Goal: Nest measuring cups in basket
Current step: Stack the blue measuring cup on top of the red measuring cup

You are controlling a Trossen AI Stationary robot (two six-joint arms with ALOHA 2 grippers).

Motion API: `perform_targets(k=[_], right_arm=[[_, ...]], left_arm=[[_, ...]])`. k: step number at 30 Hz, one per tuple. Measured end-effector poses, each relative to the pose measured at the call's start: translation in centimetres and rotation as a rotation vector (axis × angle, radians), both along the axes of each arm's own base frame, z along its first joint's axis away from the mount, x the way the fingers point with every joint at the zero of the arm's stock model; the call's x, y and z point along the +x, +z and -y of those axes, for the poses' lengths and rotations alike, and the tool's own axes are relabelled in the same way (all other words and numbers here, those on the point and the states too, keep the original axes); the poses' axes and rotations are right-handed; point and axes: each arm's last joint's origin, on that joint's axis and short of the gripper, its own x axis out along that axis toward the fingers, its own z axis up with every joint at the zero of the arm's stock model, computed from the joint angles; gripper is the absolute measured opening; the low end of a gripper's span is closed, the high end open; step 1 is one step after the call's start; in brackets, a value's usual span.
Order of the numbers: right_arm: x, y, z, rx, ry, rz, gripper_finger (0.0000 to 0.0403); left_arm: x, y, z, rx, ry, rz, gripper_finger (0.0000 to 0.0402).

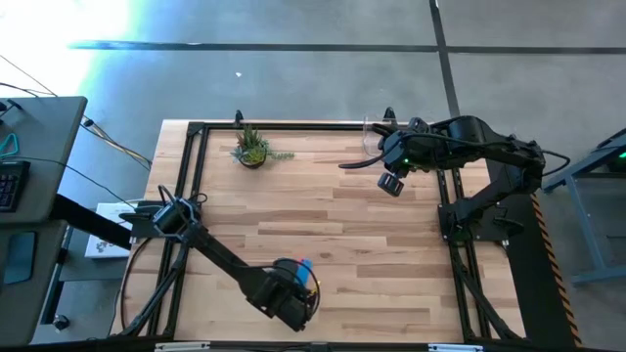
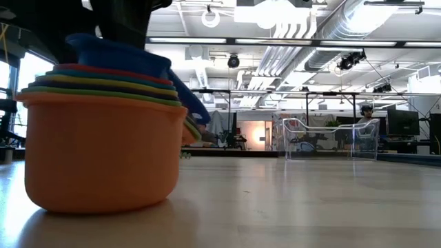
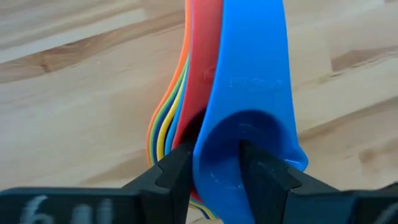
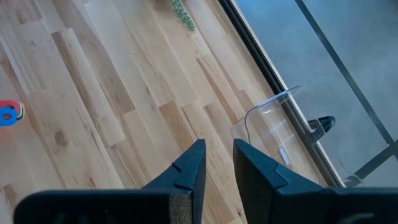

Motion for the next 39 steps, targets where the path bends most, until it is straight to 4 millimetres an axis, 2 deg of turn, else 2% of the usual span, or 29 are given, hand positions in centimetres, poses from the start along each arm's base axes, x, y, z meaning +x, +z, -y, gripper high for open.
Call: perform_targets(k=[13,25,30,36,39], right_arm=[[0.0,0.0,0.0,-0.003,0.008,-0.003,0.0073],[0.0,0.0,0.0,-0.009,0.019,-0.005,0.0073],[0.1,0.0,0.0,-0.009,0.019,-0.002,0.0073],[0.1,0.0,0.0,-0.009,0.019,-0.001,0.0073],[0.1,0.0,0.0,-0.009,0.019,-0.001,0.0073]], left_arm=[[-0.3,1.7,-0.4,-0.022,-0.028,0.028,0.0162],[-0.6,2.5,-0.3,-0.084,-0.105,-0.001,0.0167],[-0.6,3.2,-0.3,-0.087,-0.118,0.04,0.0168],[0.5,3.6,0.2,-0.09,-0.193,0.173,0.0168],[0.9,3.7,-0.2,-0.06,-0.204,0.192,0.0168]])
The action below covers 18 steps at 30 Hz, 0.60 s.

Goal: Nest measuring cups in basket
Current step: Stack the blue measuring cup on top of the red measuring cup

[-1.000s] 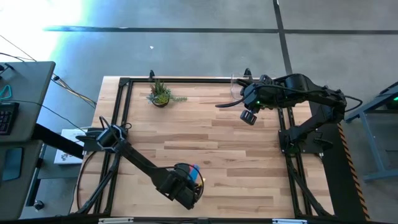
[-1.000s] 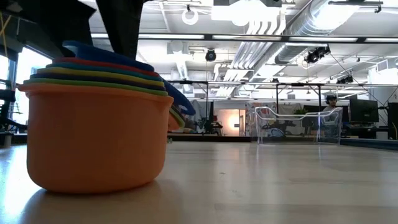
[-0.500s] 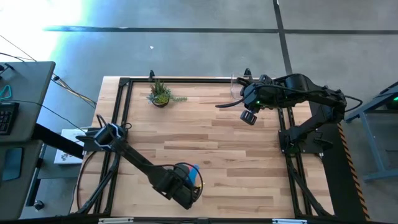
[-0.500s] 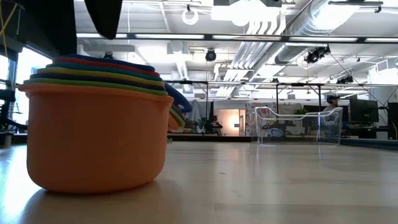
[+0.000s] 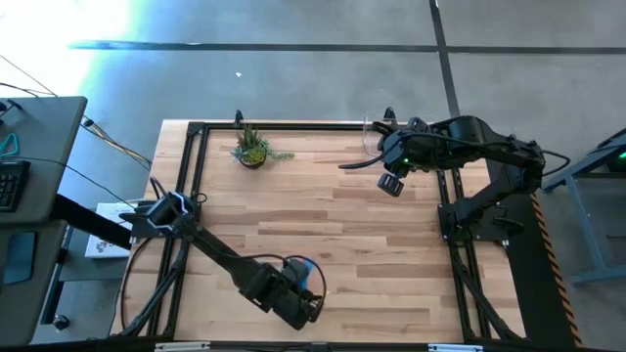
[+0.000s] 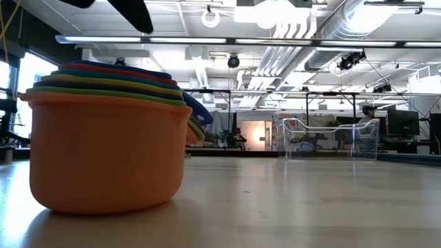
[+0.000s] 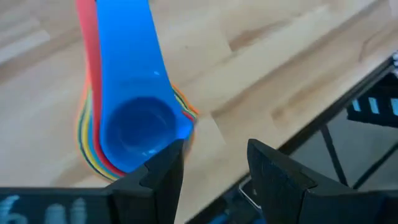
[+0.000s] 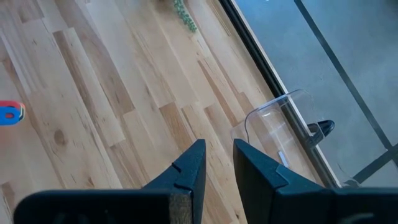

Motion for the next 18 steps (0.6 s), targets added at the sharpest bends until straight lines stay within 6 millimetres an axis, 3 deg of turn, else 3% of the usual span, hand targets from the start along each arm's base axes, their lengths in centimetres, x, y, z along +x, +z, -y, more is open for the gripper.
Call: perform_targets(k=[8,18], right_arm=[[0.0,0.0,0.0,0.001,0.0,0.002,0.0073],[0.0,0.0,-0.1,0.018,0.017,-0.002,0.0073]], left_arm=[[0.9,0.5,-1.4,0.055,-0.061,0.031,0.0168],[-2.1,7.1,-3.5,0.185,-0.113,0.187,0.0168]])
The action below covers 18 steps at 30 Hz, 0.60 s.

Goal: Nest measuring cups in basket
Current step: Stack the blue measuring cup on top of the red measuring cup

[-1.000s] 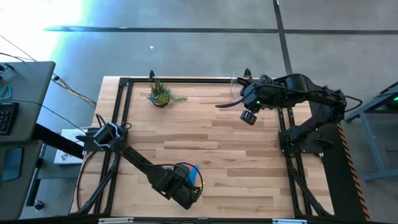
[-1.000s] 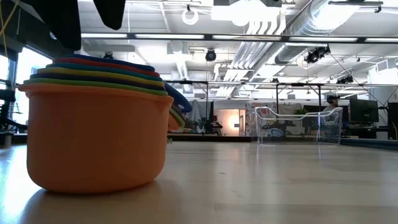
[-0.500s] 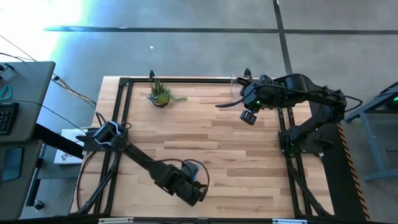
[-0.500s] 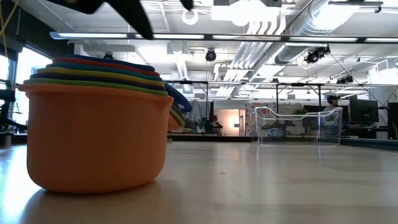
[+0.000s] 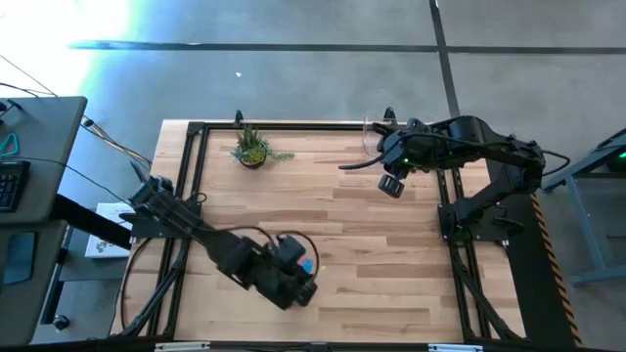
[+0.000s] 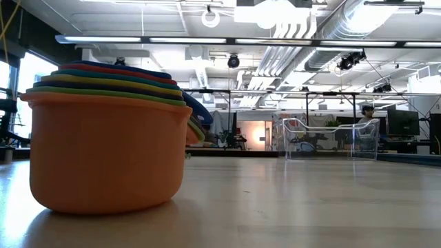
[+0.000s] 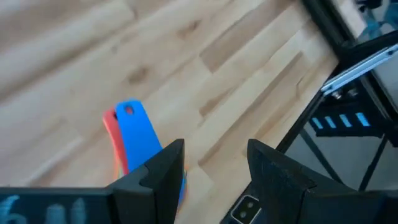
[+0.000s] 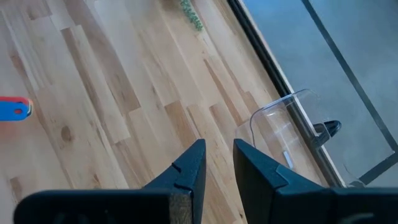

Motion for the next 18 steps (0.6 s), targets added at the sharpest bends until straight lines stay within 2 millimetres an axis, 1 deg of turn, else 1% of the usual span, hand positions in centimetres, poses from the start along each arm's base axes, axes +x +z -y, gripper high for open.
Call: perform_targets(k=[4,8,10,13,16,18], right_arm=[[0.0,0.0,-0.1,0.024,0.033,-0.008,0.0073],[0.0,0.0,-0.1,0.029,0.035,-0.008,0.0073],[0.0,-0.1,-0.2,0.053,0.042,-0.006,0.0073],[0.2,-0.1,-0.4,0.144,0.052,0.012,0.0073],[0.6,-0.4,-0.8,0.268,0.022,0.023,0.0073],[1.0,-0.6,-1.2,0.32,-0.007,0.027,0.0073]], left_arm=[[-1.7,2.5,-1.2,0.066,-0.033,0.029,0.0168],[-3.9,4.5,-2.8,0.14,-0.034,0.017,0.0168],[-5.1,5.1,-3.7,0.188,-0.025,-0.018,0.0168],[-6.8,5.8,-4.8,0.251,-0.006,-0.073,0.0168],[-8.0,6.3,-6.0,0.303,0.007,-0.13,0.0168],[-8.7,6.4,-6.7,0.333,0.009,-0.179,0.0168]])
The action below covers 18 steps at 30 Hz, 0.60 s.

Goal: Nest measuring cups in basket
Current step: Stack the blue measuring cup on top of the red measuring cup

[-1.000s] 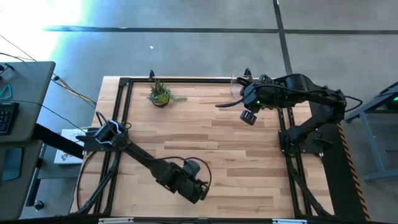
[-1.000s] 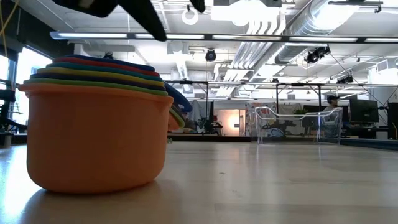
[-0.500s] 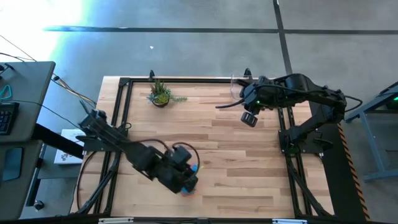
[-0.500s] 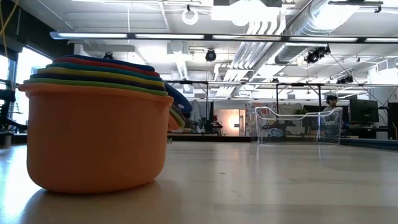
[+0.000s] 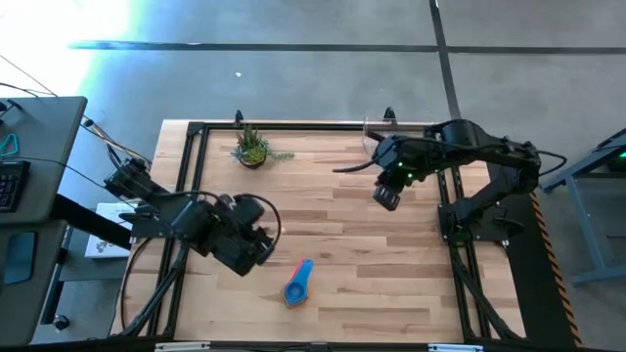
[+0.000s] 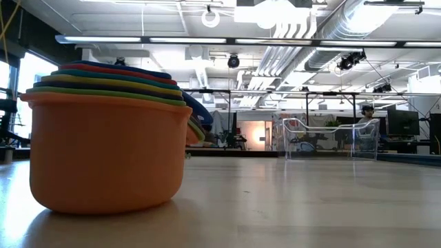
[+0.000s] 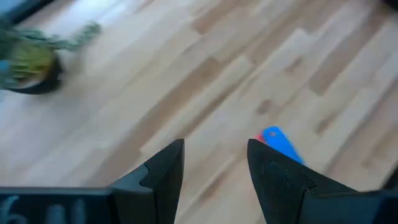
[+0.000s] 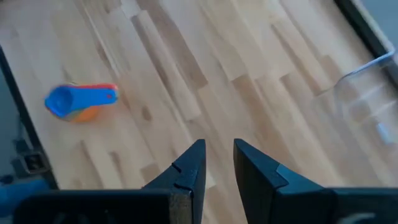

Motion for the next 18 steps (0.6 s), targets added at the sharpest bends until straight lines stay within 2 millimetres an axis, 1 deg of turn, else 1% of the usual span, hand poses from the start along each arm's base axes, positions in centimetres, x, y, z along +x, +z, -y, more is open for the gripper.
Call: perform_targets(k=[3,8,13,18], right_arm=[[0.9,-0.9,-1.0,0.035,-0.019,-0.008,0.0073],[3.2,-3.1,-3.1,0.079,-0.028,-0.022,0.0073],[5.8,-6.1,-4.8,0.115,-0.041,0.011,0.0073],[8.1,-9.3,-6.0,0.17,-0.052,0.073,0.0073]], left_arm=[[-1.0,0.2,-1.0,0.046,0.012,-0.074,0.0168],[-2.1,1.3,-2.1,0.069,-0.069,-0.071,0.0168],[-3.9,3.1,-3.7,0.092,-0.133,-0.041,0.0168],[-5.8,4.7,-5.7,0.138,-0.152,0.011,0.0168]])
